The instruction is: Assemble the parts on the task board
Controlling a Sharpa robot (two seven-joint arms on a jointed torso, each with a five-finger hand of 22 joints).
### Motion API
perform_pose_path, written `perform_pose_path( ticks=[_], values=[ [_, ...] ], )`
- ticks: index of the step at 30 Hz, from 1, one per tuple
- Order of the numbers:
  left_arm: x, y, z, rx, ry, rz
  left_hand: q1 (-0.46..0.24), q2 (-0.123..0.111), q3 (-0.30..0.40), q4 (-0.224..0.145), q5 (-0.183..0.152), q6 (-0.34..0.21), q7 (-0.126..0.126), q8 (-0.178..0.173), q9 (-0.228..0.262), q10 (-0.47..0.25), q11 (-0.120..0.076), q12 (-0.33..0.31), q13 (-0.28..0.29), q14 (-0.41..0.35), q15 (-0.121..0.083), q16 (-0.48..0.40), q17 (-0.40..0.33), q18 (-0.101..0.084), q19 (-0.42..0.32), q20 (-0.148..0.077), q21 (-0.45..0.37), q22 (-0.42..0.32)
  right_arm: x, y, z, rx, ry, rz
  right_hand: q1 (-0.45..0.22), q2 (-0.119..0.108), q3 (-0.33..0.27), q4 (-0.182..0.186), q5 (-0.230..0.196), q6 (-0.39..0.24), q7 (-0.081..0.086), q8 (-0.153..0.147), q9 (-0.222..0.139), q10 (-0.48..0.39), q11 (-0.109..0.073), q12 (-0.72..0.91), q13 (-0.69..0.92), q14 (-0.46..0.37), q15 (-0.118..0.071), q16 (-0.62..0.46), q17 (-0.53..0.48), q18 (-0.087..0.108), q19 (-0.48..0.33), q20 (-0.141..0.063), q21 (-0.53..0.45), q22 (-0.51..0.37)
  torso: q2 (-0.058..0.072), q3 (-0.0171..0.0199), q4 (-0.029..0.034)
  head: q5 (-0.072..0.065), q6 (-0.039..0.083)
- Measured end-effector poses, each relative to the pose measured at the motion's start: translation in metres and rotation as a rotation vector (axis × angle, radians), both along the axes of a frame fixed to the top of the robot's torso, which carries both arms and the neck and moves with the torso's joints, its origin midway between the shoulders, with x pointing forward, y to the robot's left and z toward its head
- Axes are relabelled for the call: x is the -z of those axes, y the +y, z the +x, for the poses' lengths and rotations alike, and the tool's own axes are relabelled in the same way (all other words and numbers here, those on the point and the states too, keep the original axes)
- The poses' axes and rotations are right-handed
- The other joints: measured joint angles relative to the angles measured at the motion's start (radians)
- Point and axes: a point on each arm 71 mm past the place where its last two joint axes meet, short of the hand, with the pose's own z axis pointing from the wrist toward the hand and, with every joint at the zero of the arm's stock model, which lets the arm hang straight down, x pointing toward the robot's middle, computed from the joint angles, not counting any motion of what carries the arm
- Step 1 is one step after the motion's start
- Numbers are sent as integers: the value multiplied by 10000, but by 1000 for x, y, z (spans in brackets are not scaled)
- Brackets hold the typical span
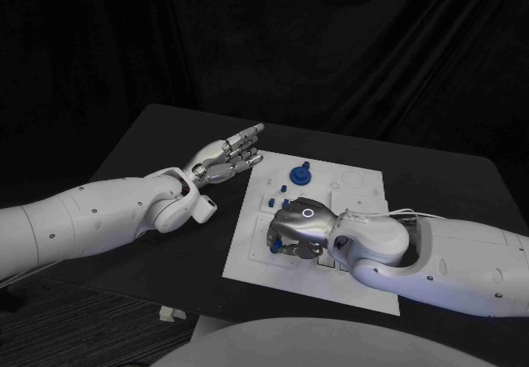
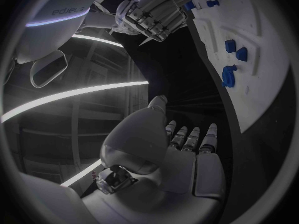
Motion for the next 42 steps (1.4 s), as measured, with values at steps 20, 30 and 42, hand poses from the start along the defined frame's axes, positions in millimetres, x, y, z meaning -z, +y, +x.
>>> perform_pose_path(
  ticks=[20,30,42],
  values=[
    [3,-1,-1,64,113,5,0,0,28,29,0,0,0,0,-1,0,-1,0,4,0,0,0,-7,0,0,0,0,11,4,-1,0,8,134,-259,-85,-82,44,46,-4,-178,72,-228,-69,-156,97,0,-5,0,1,-81,-179,1,-37,37,-193,-3,-5,3,-9,49,0],
    [4,-1,-1,75,164,15,0,0,55,1,0,0,0,0,-2,-1,-1,0,7,0,0,0,-4,0,0,0,0,21,7,-2,1,50,166,-374,-725,-363,-279,116,-323,-3753,-609,-384,-289,-2553,514,3,-11,-120,206,-120,-476,2,-307,269,-636,-4,-3,3,-8,32,0],
    [5,0,0,54,181,38,40,39,55,1,0,0,0,0,-3,-1,-2,0,2,0,0,0,-2,0,0,0,0,20,5,-12,4,270,-1,-95,-622,-570,-1799,1144,-1219,-7714,-1175,-584,-460,-3908,705,234,6,-437,280,-350,-1140,1,-610,357,-1508,-5,-7,0,-6,-17,0]
  ],
)
